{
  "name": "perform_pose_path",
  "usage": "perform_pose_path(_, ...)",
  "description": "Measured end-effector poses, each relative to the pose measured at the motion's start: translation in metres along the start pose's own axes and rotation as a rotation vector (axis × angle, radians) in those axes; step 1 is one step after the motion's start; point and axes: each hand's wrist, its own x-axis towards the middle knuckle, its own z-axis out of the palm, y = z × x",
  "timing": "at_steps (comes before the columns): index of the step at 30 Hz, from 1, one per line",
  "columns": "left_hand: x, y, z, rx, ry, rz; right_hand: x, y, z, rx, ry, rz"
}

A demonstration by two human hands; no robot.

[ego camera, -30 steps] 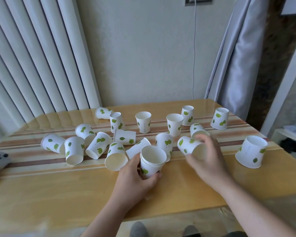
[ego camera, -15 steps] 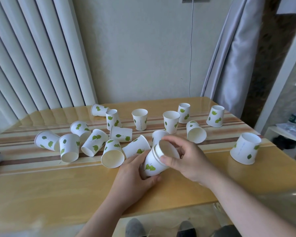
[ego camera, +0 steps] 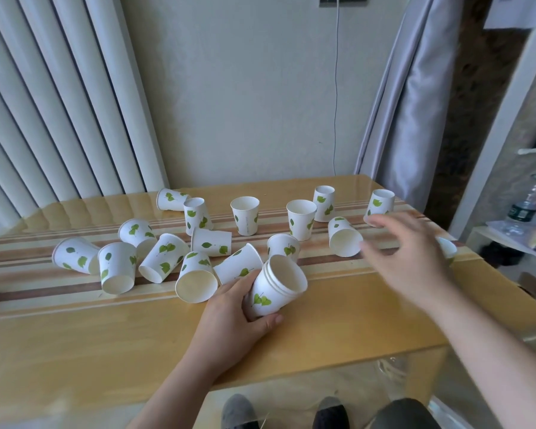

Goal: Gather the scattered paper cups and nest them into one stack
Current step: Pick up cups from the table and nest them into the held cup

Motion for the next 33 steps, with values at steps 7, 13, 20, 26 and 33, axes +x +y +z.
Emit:
perform_pose_path(7, 0.002, 0.001, 0.002, 0.013, -0.031, -0.018, -0.001, 0.081, -0.046, -0.542, -0.423, 0.459)
perform_pose_path(13, 0.000, 0.001, 0.001, 0.013, -0.017, -0.033, -0.027, 0.036, -0.006, -0.028, -0.212, 0.304)
perform_pose_path(20, -0.002, 0.005, -0.002, -0.007, -0.017, -0.063, -0.030, 0.001, 0.023, -0.224, -0.583, 0.101)
perform_pose_path(26, -0.002, 0.008, -0.004, -0.012, -0.014, -0.071, -0.011, -0.032, 0.030, 0.035, -0.548, 0.230)
perform_pose_path(33, -0.002, 0.009, -0.004, -0.014, -0.016, -0.073, -0.024, -0.068, 0.067, 1.030, -0.272, 0.542)
